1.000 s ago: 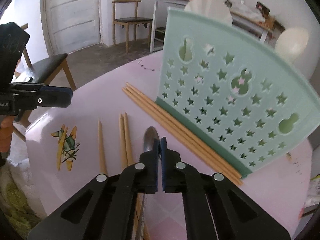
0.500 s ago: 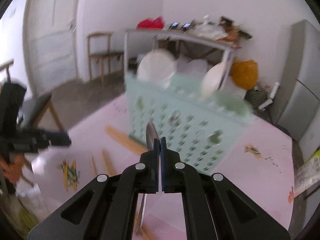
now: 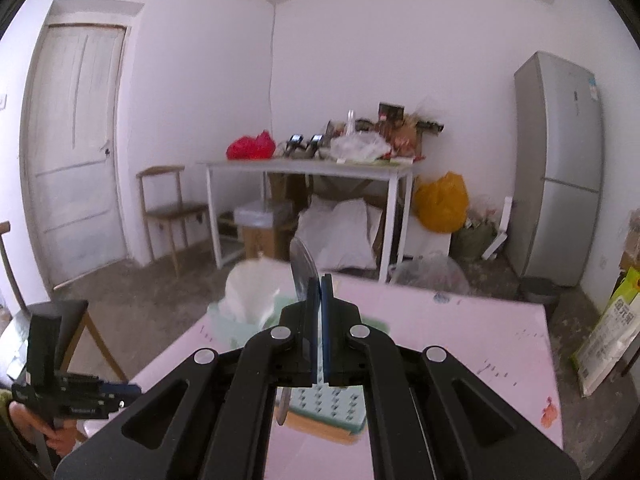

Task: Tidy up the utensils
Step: 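Lift the metal spoon into the green holder and open the right gripper, then move both grippers down to the loose wooden chopsticks beside the holder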

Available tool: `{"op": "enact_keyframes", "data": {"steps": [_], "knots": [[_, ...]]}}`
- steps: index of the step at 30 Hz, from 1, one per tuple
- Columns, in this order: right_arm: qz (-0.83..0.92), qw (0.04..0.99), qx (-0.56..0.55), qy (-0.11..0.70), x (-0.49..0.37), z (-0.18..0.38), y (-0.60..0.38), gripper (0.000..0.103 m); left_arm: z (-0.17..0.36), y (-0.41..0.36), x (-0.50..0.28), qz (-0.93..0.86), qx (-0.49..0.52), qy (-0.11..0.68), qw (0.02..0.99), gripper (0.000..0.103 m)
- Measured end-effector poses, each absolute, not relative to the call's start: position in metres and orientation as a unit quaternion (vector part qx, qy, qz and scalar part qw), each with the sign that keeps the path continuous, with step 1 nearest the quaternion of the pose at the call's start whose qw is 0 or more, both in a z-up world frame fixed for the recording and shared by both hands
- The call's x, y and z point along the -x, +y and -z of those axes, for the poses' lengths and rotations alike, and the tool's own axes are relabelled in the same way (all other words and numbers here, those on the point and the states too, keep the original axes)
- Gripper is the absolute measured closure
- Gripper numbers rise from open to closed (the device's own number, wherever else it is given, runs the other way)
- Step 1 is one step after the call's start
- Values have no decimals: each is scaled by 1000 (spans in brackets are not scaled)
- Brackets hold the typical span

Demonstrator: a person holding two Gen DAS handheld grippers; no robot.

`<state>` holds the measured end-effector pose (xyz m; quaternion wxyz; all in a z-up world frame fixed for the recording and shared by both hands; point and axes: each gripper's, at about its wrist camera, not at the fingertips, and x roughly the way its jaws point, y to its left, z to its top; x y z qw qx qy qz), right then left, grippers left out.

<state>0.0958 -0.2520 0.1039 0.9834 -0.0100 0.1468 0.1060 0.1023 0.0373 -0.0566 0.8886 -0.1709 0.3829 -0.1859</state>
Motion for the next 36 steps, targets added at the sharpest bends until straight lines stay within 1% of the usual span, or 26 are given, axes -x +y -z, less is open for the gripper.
{"op": "enact_keyframes", "data": {"steps": [7,13,17,22,26,32,36], "knots": [[-74,992,12,98,-106,-139,-272,102,58,38,-102,186,171,382,889,68],[-46,995,22,86,-136,-145,-279,102,58,38,-102,185,170,382,889,68],[-34,994,29,101,-160,-129,-277,102,58,38,-103,183,170,382,890,68],[-34,989,28,139,-176,-94,-275,102,57,40,-104,179,170,383,890,68],[-36,986,28,161,-174,-73,-271,101,57,41,-106,179,169,384,890,68],[-51,979,-1,197,-168,-52,-276,101,56,40,-104,182,168,381,891,68],[-58,974,-25,219,-165,-43,-284,98,55,38,-102,183,165,381,891,68]]}}
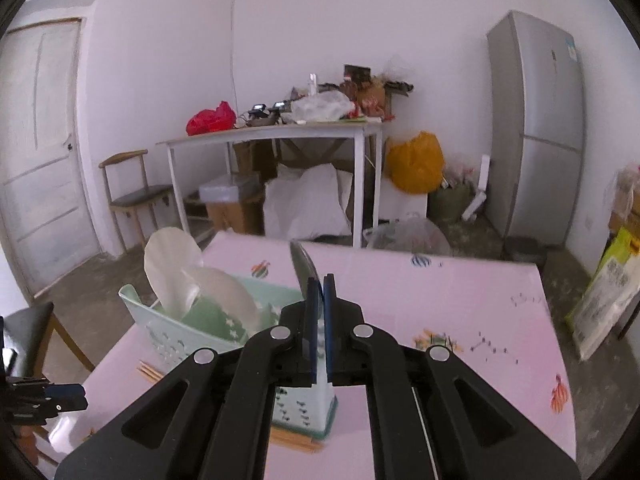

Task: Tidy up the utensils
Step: 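Move both grippers down to the loose wooden chopsticks beside the holder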

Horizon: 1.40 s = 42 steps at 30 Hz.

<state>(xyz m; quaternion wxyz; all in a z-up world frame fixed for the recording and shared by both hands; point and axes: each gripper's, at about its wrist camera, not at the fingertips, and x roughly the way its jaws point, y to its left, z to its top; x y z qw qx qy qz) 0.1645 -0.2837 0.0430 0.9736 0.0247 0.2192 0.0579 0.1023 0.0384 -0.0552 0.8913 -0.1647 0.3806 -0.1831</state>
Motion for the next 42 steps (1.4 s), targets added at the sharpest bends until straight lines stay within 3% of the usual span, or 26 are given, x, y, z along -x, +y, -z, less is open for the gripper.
{"op": "enact_keyframes", "data": {"steps": [5,8,20,25,28,31,36,42], "knots": [[-60,975,-43,209,-150,-47,-290,80,51,36,-102,183,160,379,893,68],[-59,978,-52,195,-141,-54,-295,75,49,34,-103,185,157,379,893,68],[-80,970,-127,192,-89,-51,-304,68,26,16,-117,175,84,360,913,68],[-122,945,-178,246,-72,-22,-292,64,21,4,-160,154,25,376,913,68],[-174,908,-224,308,-68,9,-274,64,27,-2,-191,152,14,400,904,79],[-220,866,-243,377,-60,42,-244,64,33,-16,-216,153,-33,406,901,80],[-260,808,-242,471,-50,83,-201,64,58,-30,-246,163,-51,447,878,92],[-227,800,-247,498,-55,95,-203,66,66,-35,-246,167,-67,458,871,101]]}}
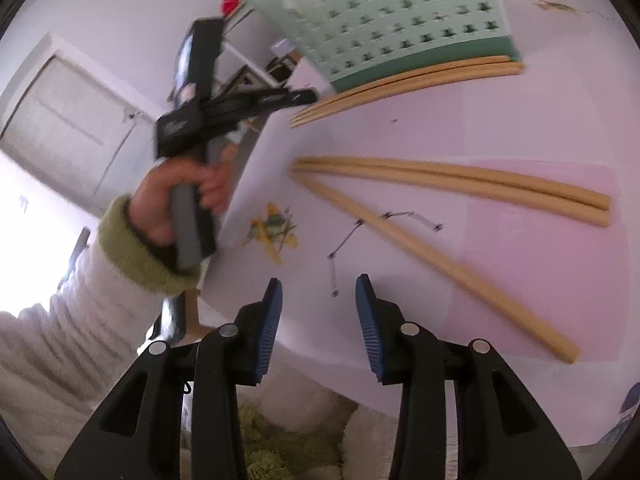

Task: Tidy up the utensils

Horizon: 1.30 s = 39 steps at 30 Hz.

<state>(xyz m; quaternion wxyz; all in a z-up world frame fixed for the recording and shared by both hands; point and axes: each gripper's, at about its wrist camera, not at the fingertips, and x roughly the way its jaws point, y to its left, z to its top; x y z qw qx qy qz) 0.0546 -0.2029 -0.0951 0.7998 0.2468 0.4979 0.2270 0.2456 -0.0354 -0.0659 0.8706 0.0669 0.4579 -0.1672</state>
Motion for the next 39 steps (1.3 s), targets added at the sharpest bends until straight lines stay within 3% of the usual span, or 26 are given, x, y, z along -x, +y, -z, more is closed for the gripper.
{"op": "enact_keyframes", "data": {"steps": [14,34,39], "knots": [[-163,798,-296,498,-87,91,-238,68,64,-45,-183,233,-65,499,833,102],[-85,813,-303,490,-73,86,-277,68,81,-71,-73,330,66,537,774,102],[-74,819,-279,497,-74,86,-265,77,86,-82,-57,343,87,542,762,103]]}}
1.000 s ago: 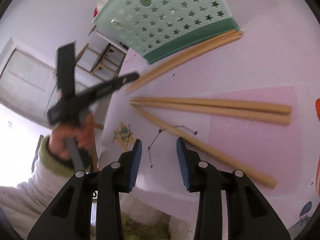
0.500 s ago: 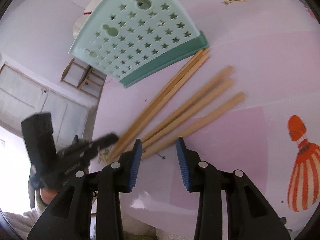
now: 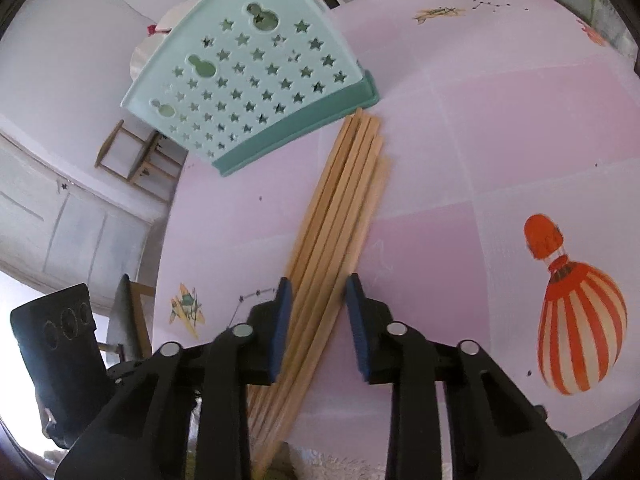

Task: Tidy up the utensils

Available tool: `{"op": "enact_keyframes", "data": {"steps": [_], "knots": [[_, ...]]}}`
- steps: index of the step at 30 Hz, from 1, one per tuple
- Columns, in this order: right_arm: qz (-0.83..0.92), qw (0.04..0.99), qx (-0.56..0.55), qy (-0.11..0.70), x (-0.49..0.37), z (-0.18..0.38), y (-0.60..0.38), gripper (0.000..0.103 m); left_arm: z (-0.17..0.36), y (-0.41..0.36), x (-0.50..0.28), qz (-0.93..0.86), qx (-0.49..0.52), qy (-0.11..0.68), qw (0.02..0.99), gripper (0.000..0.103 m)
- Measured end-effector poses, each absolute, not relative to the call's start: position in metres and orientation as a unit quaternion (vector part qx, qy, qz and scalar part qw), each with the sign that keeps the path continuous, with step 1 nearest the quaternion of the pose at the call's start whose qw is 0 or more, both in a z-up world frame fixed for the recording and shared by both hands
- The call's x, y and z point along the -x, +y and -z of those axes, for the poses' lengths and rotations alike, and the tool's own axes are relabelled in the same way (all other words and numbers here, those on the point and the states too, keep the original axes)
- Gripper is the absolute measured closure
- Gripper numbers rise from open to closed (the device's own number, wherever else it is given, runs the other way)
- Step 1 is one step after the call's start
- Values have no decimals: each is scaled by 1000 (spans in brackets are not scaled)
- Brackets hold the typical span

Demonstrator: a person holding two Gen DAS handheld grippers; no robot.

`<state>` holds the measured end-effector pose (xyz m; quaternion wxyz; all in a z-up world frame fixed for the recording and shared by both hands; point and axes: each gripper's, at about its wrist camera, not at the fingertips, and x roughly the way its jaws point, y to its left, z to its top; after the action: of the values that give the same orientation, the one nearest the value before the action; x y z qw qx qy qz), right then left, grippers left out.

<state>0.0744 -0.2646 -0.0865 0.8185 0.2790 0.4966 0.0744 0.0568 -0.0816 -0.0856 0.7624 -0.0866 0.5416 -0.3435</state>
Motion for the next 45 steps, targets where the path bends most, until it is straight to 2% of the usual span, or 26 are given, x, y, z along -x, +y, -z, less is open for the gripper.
{"op": "enact_keyframes", "data": {"steps": [4,17,22,30,45], "knots": [[-81,817,-275,500,-70,88,-258,84,86,-91,-51,347,88,543,760,103],[-70,829,-251,494,-78,88,-245,94,83,-74,-57,323,103,540,771,103],[-65,835,-246,489,-82,88,-246,94,81,-63,-67,306,106,533,781,102],[-51,847,-223,479,-84,84,-252,94,74,-74,-91,298,80,509,804,88],[-26,865,-192,464,-89,83,-267,94,62,-111,-104,248,-51,451,856,86]]}}
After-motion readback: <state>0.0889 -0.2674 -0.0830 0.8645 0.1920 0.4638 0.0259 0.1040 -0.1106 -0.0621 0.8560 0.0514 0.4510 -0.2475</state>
